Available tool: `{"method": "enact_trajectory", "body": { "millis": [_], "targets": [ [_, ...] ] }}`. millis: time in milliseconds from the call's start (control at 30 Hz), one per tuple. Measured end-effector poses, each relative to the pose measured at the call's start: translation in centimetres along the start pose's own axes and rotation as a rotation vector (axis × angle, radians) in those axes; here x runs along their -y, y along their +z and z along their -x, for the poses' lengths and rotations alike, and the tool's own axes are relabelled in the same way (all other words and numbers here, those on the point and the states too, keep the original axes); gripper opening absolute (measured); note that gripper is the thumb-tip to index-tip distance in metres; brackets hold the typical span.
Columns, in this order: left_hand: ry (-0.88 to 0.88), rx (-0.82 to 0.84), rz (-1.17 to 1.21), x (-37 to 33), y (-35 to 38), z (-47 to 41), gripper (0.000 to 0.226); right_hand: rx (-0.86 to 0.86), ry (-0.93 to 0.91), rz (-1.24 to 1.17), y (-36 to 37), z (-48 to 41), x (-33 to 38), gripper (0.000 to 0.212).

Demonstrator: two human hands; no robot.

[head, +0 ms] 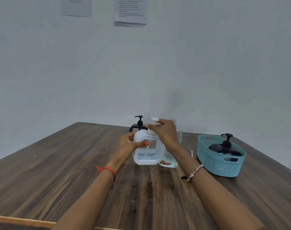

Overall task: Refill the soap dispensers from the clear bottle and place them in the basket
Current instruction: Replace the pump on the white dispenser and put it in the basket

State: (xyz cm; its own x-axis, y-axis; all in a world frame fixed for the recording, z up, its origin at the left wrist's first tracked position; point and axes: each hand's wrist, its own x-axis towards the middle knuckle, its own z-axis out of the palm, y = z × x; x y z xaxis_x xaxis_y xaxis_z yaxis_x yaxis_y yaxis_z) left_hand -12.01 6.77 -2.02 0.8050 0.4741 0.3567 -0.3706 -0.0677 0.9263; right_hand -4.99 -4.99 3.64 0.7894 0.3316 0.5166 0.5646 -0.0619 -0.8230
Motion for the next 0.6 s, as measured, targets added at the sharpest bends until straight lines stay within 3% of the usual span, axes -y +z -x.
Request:
{"method": "enact_trajectory", "body": {
  "millis": [133, 267, 600],
  "targets": [
    [-0.003, 0.012, 0.039, -0.2, 0.1, -0.1, 0.037, -0.071, -0.03, -0.119, -0.1, -0.2, 0.2, 0.03],
    [-0.007, 0.07, 0.105, -0.6, 0.3, 0.0, 0.034, 0.037, -0.086, -0.122, -0.5, -0.4, 0.4, 0.022],
    [-0.025, 0.222, 0.129, -1.4, 1.2, 0.2, 0.034, 0.576, -0.106, -0.289, -5.1, -1.9, 0.3, 0.029]
  ]
}}
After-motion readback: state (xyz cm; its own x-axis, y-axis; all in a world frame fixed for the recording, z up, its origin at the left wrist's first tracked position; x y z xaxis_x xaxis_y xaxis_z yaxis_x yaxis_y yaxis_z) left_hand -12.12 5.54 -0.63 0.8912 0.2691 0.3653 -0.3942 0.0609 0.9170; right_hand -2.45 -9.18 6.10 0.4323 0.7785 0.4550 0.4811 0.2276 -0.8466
